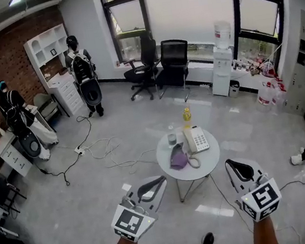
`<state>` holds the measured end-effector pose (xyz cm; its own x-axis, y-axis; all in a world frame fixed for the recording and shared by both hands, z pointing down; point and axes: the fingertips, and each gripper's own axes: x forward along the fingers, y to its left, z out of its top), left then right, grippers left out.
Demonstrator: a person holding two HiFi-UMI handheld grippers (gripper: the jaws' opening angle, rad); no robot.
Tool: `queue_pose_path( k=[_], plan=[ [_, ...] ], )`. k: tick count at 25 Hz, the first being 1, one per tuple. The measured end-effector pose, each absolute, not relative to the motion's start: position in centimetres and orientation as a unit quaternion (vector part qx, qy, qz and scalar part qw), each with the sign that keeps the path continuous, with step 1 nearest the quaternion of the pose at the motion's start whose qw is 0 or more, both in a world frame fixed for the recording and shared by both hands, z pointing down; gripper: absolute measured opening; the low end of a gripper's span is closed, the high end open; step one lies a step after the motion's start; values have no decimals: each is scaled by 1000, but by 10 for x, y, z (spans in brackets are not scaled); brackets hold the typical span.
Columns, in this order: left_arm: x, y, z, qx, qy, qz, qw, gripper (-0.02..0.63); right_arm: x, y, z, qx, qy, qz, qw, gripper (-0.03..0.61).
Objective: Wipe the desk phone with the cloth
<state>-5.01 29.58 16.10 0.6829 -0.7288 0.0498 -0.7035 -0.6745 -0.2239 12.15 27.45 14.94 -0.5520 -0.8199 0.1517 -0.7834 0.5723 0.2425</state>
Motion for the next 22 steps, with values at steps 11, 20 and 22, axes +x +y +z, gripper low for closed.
queue_pose_path(
  k=[11, 20, 22],
  plan=[
    [7, 200, 173, -895, 429, -92, 80, 14, 168, 161, 166, 411, -903, -53, 117, -8],
    [51, 157, 177, -887, 440, -115, 78, 14, 210, 114, 178, 397, -910, -35, 113, -8],
    [59, 150, 180, -886, 441, -116, 80, 14, 217, 107, 179, 393, -912, -34, 112, -8]
  ],
)
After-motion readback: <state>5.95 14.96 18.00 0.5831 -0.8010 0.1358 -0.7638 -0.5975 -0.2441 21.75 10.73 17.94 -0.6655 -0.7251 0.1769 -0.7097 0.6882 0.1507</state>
